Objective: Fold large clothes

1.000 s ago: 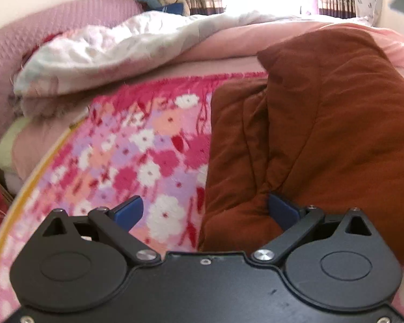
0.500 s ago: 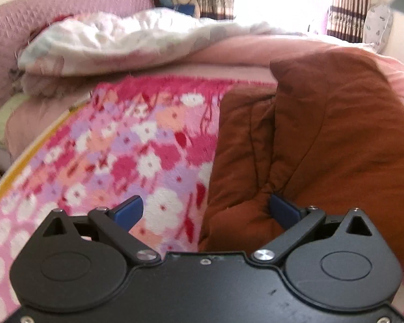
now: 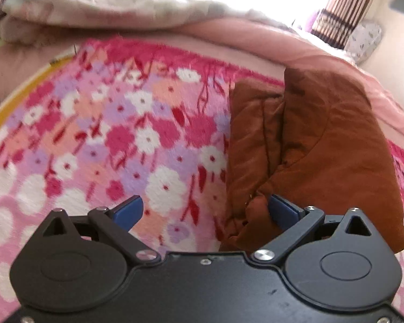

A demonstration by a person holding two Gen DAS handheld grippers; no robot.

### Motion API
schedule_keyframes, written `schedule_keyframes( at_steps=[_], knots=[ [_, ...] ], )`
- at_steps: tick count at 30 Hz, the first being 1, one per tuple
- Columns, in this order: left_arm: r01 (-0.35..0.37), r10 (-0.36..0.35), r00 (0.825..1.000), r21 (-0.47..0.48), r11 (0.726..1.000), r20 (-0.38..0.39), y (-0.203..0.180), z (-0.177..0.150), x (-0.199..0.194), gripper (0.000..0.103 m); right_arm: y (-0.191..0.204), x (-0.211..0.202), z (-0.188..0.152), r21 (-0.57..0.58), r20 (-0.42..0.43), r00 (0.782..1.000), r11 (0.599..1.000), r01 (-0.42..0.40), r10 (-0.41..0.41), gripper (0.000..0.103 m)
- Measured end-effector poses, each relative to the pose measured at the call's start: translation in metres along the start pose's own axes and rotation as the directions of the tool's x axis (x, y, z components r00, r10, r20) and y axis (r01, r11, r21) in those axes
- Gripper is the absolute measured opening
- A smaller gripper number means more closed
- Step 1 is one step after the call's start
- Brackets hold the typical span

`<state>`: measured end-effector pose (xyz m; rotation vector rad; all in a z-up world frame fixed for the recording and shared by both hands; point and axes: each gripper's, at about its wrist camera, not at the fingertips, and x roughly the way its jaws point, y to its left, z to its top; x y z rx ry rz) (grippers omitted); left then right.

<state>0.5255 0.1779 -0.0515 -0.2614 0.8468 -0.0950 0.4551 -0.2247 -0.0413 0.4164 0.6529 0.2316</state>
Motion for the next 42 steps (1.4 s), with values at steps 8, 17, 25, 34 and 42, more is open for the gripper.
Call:
schedule_keyframes(
  at_steps=[8,17,25,34,42],
  knots=[
    [0.142,-0.162,0.980,-0.160,0.977,-0.115,0.024,-0.001,0.033,0.103,-0.016,0.034,-0.006,0.090,-0.083,0.993,0.993,-0.072,0.079,0.081],
    [0.218,-0.242,0.963,-0.189,0.958,-0.116,0.021,0.003,0.026,0.101,-0.018,0.052,-0.006,0.133,-0.103,0.989,0.986,-0.096,0.110,0.091],
    [0.289,-0.340,0.930,-0.291,0.912,-0.142,0.021,-0.004,0.046,0.098,-0.022,0.054,-0.005,0.130,-0.100,0.986,0.984,-0.119,0.132,0.090],
    [0.329,-0.373,0.918,-0.268,0.906,-0.133,0.010,-0.006,0.043,0.048,-0.011,0.050,-0.008,0.064,-0.076,0.992,0.993,-0.100,0.105,0.074],
    [0.297,-0.321,0.942,-0.206,0.932,-0.095,0.005,-0.008,0.030,0.029,-0.002,0.041,-0.009,0.009,-0.042,0.996,0.997,-0.080,0.080,0.054]
  ],
)
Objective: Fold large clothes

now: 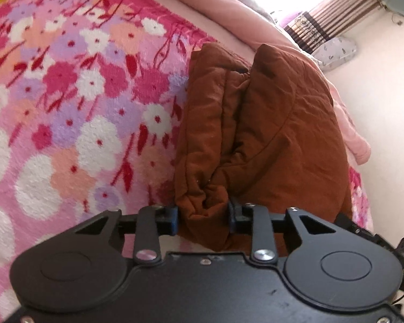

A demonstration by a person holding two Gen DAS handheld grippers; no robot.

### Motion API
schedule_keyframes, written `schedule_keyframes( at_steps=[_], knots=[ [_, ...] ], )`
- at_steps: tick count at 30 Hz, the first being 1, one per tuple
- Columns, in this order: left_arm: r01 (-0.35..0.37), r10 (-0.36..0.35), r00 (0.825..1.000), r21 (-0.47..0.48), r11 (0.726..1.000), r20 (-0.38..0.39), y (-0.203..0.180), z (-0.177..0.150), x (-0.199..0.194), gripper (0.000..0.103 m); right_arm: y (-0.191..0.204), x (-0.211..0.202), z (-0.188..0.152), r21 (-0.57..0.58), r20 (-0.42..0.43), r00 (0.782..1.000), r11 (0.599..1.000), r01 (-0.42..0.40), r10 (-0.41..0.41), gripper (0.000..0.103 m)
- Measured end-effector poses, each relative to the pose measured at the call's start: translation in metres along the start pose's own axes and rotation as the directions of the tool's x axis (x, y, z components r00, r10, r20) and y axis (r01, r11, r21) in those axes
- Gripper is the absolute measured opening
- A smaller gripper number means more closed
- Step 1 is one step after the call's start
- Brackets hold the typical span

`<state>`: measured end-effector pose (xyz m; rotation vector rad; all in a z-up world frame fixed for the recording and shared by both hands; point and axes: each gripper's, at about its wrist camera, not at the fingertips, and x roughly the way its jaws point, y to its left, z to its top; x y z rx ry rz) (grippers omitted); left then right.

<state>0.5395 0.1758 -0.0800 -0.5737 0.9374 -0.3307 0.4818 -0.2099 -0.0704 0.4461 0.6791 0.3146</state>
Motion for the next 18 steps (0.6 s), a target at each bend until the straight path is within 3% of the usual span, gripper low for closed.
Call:
schedule_keyframes(
  at_steps=[5,12,18],
  knots=[
    [-0.022,0.020,0.999,0.043,0.999,0.036,-0.009,-0.003,-0.004,0.026,0.013,-0.005,0.000,-0.060,0.030,0.999,0.998,0.029,-0.027,0.048],
    [0.032,-0.037,0.995,0.046,0.998,0.093,-0.016,-0.007,-0.016,0.022,0.027,-0.018,0.005,-0.114,0.097,0.994,0.992,0.059,-0.048,0.043],
    [0.068,-0.078,0.988,0.083,0.994,0.130,-0.045,-0.015,-0.022,0.021,0.030,-0.039,0.010,-0.181,0.145,0.987,0.979,0.090,-0.064,0.041]
  ],
)
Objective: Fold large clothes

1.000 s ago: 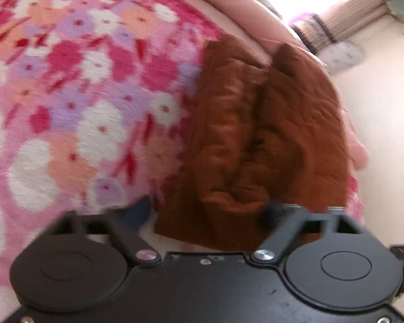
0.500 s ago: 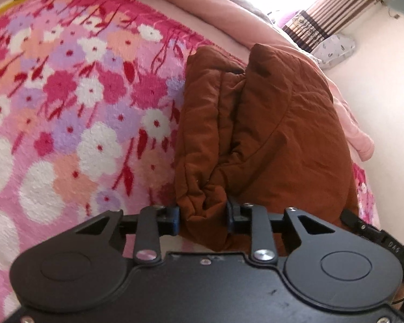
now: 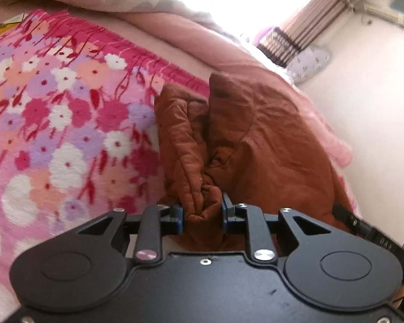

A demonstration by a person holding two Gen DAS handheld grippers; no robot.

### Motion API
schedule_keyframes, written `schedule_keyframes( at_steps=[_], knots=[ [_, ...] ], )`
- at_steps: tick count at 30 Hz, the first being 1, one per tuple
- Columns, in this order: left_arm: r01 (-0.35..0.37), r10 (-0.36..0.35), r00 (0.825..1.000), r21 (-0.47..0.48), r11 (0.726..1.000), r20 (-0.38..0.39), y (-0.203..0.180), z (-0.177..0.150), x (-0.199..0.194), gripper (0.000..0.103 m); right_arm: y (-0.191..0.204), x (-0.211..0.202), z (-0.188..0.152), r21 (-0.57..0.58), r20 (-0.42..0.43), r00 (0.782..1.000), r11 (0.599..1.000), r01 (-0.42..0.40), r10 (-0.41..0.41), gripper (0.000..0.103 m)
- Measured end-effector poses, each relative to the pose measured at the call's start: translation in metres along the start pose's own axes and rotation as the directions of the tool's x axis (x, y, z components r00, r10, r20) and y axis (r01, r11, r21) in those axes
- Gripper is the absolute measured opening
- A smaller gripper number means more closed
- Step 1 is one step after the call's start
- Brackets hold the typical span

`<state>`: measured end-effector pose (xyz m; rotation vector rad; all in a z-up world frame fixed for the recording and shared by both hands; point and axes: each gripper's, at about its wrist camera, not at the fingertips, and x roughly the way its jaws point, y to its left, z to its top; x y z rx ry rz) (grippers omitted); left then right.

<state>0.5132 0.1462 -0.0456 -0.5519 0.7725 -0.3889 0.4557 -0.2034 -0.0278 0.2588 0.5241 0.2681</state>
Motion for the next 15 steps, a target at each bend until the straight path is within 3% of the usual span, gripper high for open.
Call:
schedule_keyframes(
  at_steps=[8,15],
  knots=[
    [0.040,-0.039,0.999,0.067,0.997,-0.015,-0.049,-0.020,0.003,0.021,-0.017,-0.044,0.008,-0.043,0.074,0.997,0.999,0.024,-0.021,0.039],
    [0.072,-0.075,0.997,0.152,0.986,0.012,-0.094,-0.068,-0.033,0.021,-0.036,-0.102,-0.014,-0.054,0.086,0.996,0.999,-0.001,0.005,0.038]
  ],
)
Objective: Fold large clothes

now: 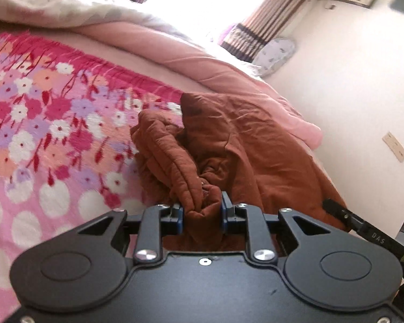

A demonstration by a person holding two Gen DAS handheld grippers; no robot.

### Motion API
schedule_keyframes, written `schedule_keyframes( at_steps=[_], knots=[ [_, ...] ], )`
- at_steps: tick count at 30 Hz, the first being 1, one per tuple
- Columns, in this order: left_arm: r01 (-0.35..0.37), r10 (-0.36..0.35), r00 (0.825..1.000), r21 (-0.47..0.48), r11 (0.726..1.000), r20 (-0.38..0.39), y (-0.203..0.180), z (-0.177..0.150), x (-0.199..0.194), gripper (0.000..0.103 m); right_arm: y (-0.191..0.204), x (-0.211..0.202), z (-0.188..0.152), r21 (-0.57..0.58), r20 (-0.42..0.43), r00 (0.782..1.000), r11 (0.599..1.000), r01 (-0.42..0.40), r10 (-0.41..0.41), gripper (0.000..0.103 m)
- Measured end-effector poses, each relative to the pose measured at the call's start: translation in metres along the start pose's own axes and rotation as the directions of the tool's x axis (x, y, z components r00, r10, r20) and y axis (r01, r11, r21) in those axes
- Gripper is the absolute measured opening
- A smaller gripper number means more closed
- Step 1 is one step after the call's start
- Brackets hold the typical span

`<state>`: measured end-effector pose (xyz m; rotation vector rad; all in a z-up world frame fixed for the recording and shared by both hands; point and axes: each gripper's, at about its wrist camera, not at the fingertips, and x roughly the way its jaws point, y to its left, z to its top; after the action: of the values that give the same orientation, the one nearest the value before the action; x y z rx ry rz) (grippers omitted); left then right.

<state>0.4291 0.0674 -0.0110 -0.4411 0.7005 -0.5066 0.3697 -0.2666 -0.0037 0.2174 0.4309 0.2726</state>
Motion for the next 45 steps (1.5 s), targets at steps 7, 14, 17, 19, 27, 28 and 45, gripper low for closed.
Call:
schedule_keyframes(
  at_steps=[7,14,17,19,27,28,45],
  knots=[
    [-0.050,0.054,0.993,0.044,0.998,-0.106,-0.012,-0.052,0.017,0.021,-0.024,-0.031,-0.029,0.016,-0.065,0.998,1.000,-0.013,0.014,0.038],
    [-0.016,-0.009,0.988,-0.163,0.987,-0.153,0.038,-0.070,0.033,0.039,-0.066,-0.021,-0.073,0.191,-0.120,0.990,0.981,-0.044,0.068,0.054],
    [-0.047,0.031,0.991,-0.128,0.991,-0.128,0.038,-0.063,0.019,0.042,-0.072,-0.036,-0.071,0.211,-0.106,0.991,0.976,-0.062,0.086,0.062],
    [-0.050,0.040,0.995,-0.106,0.993,-0.091,0.035,-0.054,0.000,0.042,-0.070,-0.052,-0.064,0.170,-0.083,0.994,0.984,-0.053,0.068,0.057],
    [-0.067,0.067,0.998,0.070,0.995,0.005,-0.030,-0.030,-0.031,0.046,-0.052,-0.076,-0.033,0.102,-0.069,0.997,0.995,-0.017,0.024,0.032],
    [-0.081,0.081,0.997,0.107,0.991,0.005,-0.042,-0.031,-0.021,0.048,-0.047,-0.070,-0.033,0.097,-0.084,0.996,0.995,-0.011,0.019,0.032],
    [-0.165,0.208,0.973,0.325,0.931,-0.103,-0.049,-0.063,0.101,0.059,-0.028,0.005,-0.061,0.003,-0.244,0.969,1.000,-0.031,0.031,0.027]
  ],
)
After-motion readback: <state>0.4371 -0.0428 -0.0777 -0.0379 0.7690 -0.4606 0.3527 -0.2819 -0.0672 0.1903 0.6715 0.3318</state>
